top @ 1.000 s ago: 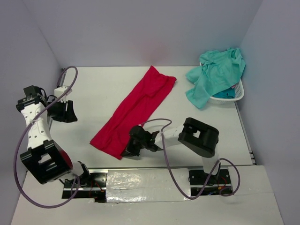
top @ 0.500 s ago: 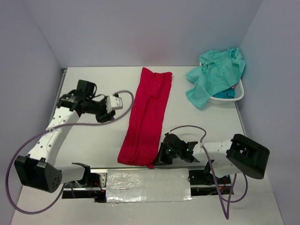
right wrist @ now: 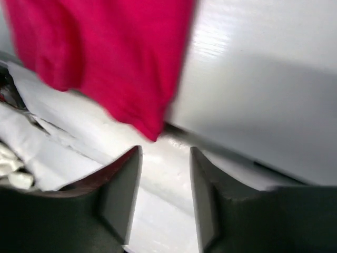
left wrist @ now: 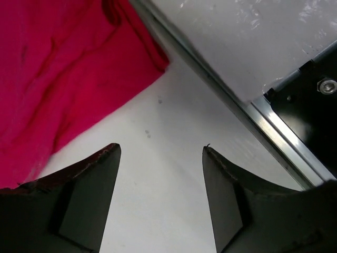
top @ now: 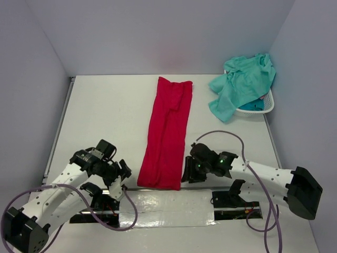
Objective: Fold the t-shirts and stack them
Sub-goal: Rotate the tshirt 90 degrees, then grab the bottom of the folded rectangular tshirt with both arms
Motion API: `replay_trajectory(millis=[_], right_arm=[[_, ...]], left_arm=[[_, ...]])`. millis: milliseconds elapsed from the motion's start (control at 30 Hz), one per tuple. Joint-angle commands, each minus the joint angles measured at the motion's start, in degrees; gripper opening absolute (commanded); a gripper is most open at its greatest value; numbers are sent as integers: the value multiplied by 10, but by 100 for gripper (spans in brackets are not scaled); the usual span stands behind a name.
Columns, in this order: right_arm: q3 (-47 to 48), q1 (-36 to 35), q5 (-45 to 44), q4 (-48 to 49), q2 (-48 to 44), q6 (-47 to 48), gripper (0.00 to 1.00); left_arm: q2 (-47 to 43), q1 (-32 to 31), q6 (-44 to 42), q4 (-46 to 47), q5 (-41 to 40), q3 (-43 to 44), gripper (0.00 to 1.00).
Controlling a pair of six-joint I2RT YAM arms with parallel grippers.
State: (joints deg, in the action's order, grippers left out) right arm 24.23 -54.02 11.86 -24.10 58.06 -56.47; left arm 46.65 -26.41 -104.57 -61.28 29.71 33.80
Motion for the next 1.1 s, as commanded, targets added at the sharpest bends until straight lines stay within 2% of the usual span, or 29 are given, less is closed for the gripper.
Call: replay_trajectory(millis=[0,33,67,133,200,267,300,333,400,433,600,733,833,933,1033,1067], right_arm=[[154,-13,-101,-152,-19,66,47],[181,-20,-111,-153,-6,73,37],[206,-25,-116,-144,12,86,16],[269,-36,-87,-86,91,105,1],[336,-47,-72,-65,161,129,0],[390,-55,-72,-76,272,141,0],[443,-60,-71,-89,306,154,0],[468,-67,-68,-94,366,159,0],[511,-71,-63,-94,409,161,0],[515,-71,-59,-88,422,159,0],[510,-71,-41,-46,463,145,0],[493,-74,-34,-36,477,134,0],[469,-75,-40,-31,468,129,0],[451,-76,-31,-11,467,126,0],[450,-77,-10,-2,481,132,0],[445,-77,-3,7,483,131,0]], left_arm=[[-13,-1,-125,46,78,-29,75],[-5,-2,-126,50,84,-33,74],[2,-2,-116,55,83,-38,71],[23,-3,-101,58,68,-40,63],[35,-2,-99,52,60,-42,60],[33,-2,-114,44,69,-46,64],[28,-2,-127,40,76,-50,76],[27,-4,-152,45,89,-58,82],[32,-21,-142,75,94,-61,96],[37,-32,-132,101,82,-61,98],[89,-121,-132,147,18,-70,97],[125,-163,-61,250,2,-76,91],[163,-174,-77,260,-10,-68,85],[180,-181,-77,255,-22,-80,71],[186,-192,-83,255,-18,-81,47],[187,-198,-80,252,-13,-81,28]])
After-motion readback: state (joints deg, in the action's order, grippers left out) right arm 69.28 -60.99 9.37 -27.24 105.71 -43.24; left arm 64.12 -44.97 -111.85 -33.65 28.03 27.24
